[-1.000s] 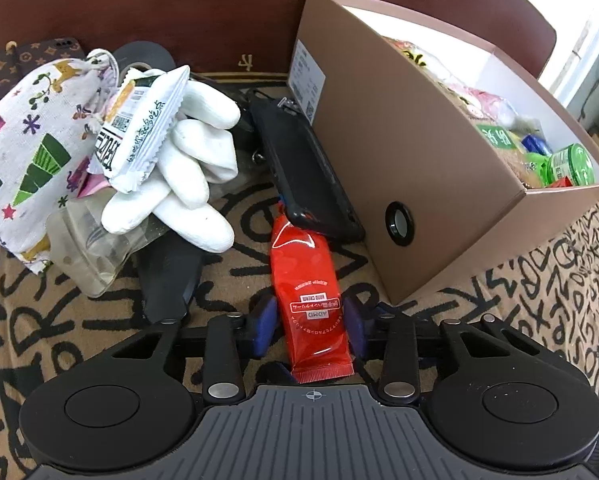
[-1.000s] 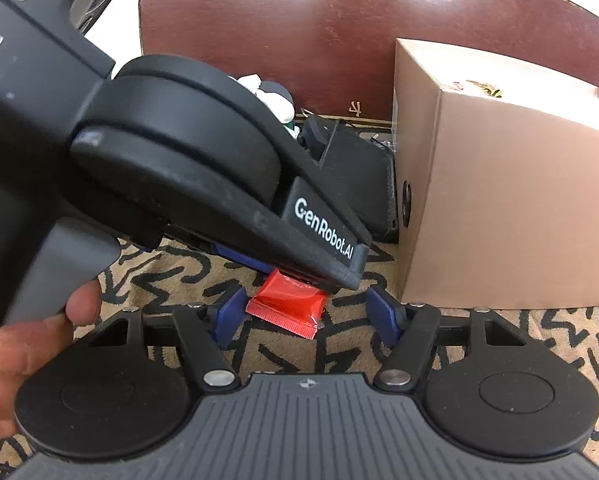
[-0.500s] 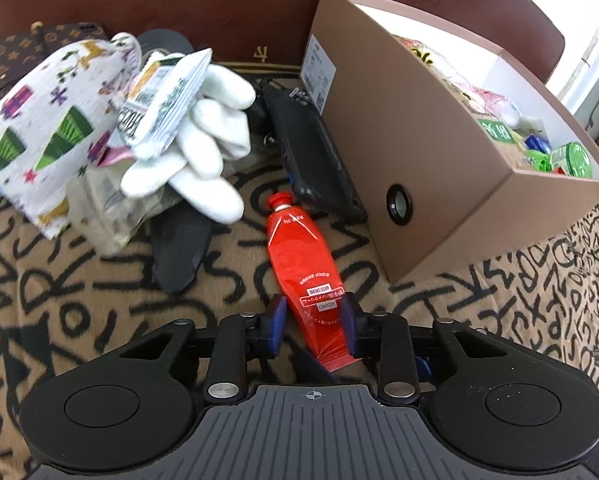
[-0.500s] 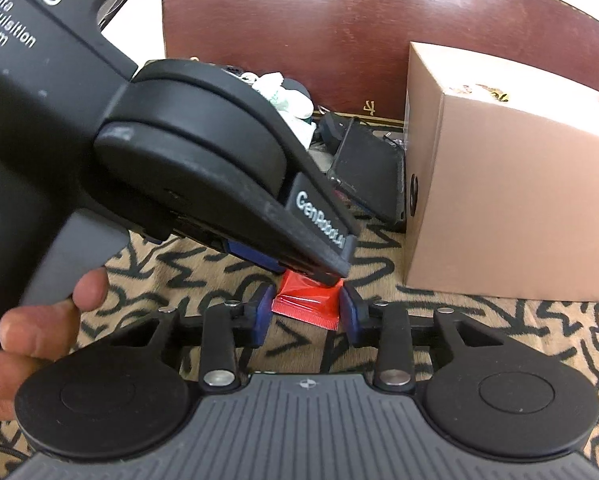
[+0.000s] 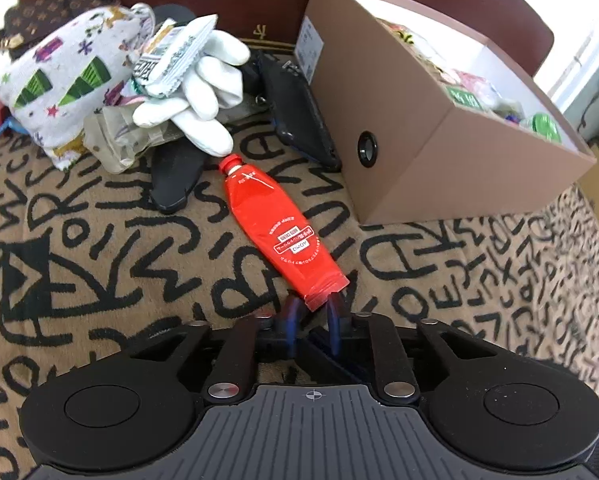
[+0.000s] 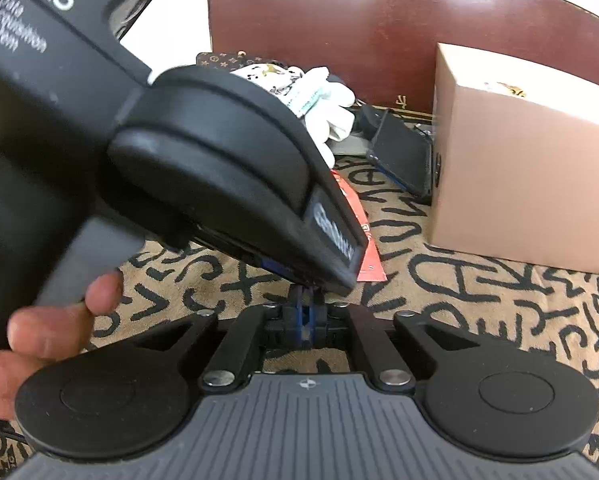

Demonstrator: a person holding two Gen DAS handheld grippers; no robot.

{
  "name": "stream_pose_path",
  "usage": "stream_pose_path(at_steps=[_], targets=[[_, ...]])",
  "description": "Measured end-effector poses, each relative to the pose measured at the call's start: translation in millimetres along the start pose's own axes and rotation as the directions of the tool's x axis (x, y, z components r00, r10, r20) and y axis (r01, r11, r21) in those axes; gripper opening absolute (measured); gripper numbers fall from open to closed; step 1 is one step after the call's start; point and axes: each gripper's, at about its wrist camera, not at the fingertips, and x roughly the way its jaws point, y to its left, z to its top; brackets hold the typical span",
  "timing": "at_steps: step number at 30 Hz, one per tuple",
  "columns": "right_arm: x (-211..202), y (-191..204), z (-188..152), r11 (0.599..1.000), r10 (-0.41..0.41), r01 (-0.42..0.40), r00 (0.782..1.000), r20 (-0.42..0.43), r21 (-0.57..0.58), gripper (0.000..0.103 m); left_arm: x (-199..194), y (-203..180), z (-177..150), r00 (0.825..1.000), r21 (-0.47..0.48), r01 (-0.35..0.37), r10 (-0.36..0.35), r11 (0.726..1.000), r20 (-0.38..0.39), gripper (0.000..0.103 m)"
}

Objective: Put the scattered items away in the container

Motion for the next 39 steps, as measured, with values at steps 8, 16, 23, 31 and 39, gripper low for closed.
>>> stream_pose_path(at_steps=[8, 16, 23, 31, 39], targets=[[-11.5, -10.6, 6.1, 0.999, -0.042, 0.044, 0.997, 0.064, -0.028, 0.049, -3.4, 21.3, 9.8, 0.999, -0.099, -0.011, 0.015, 0.995, 0.039, 0.055], [-4.0, -10.8, 21.9, 0.995, -0.052, 0.057, 0.997, 0.055, -0.083, 0.054, 12.6, 21.4, 33.4, 0.999, -0.090, -0.021, 0.025, 0.996, 0.045, 0.066], [13.2, -15.7, 28.5, 0.997, -0.028, 0.029, 0.999, 0.018, -0.069, 0.054, 28.1, 22.6, 51.5, 0.999, -0.079, -0.024, 0.027, 0.997, 0.039, 0.067], [22.2, -21.5, 35.3, 0.999, 0.009, -0.009, 1.000, -0.001, -0.052, 0.040, 35.9, 17.3, 56.8, 0.997, -0.019, -0.060, 0.061, 0.998, 0.047, 0.051], [2.4, -19.0, 26.2, 0.997, 0.017, -0.019, 1.000, -0.015, -0.077, 0.040, 26.0, 12.7, 39.6, 0.997, -0.020, -0.062, 0.062, 0.998, 0.044, 0.045]])
